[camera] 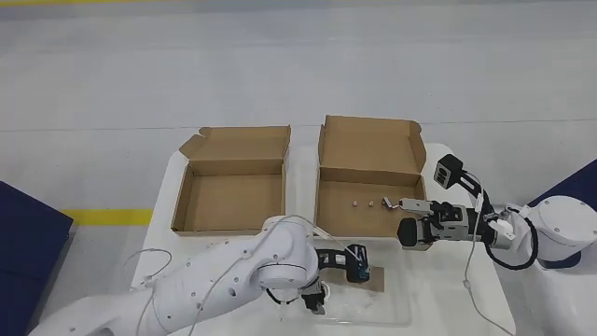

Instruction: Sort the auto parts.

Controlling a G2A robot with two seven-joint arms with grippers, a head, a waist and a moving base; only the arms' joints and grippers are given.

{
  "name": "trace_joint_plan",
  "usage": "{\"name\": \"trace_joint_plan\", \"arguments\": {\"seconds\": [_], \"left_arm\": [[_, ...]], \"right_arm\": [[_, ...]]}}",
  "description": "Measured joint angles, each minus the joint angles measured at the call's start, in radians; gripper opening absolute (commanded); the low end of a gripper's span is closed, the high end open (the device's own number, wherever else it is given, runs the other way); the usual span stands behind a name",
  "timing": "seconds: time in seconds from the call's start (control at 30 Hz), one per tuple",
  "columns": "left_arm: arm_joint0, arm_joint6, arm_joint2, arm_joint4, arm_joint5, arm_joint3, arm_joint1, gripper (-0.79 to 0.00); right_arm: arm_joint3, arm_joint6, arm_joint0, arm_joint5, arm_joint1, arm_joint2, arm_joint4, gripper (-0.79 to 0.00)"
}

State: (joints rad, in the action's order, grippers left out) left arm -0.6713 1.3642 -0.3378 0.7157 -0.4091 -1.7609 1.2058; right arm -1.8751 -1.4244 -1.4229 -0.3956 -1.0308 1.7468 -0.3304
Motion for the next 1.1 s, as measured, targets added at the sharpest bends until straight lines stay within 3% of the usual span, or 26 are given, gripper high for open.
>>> {"name": "trace_joint_plan", "arguments": {"seconds": [0.23, 0.6, 1.1], "left_arm": [[-0.016, -0.116, 0.033, 0.104, -0.018, 0.086, 0.024, 0.000], [-0.018, -0.153, 0.076, 0.138, -0.022, 0.206, 0.080, 0.000], [-0.035, -0.175, 0.083, 0.177, -0.027, 0.255, 0.094, 0.000]], "right_arm": [[0.000, 0.000, 0.000, 0.000, 0.000, 0.000, 0.000, 0.000], [0.000, 0.000, 0.000, 0.000, 0.000, 0.000, 0.000, 0.000], [0.000, 0.000, 0.000, 0.000, 0.000, 0.000, 0.000, 0.000]]}}
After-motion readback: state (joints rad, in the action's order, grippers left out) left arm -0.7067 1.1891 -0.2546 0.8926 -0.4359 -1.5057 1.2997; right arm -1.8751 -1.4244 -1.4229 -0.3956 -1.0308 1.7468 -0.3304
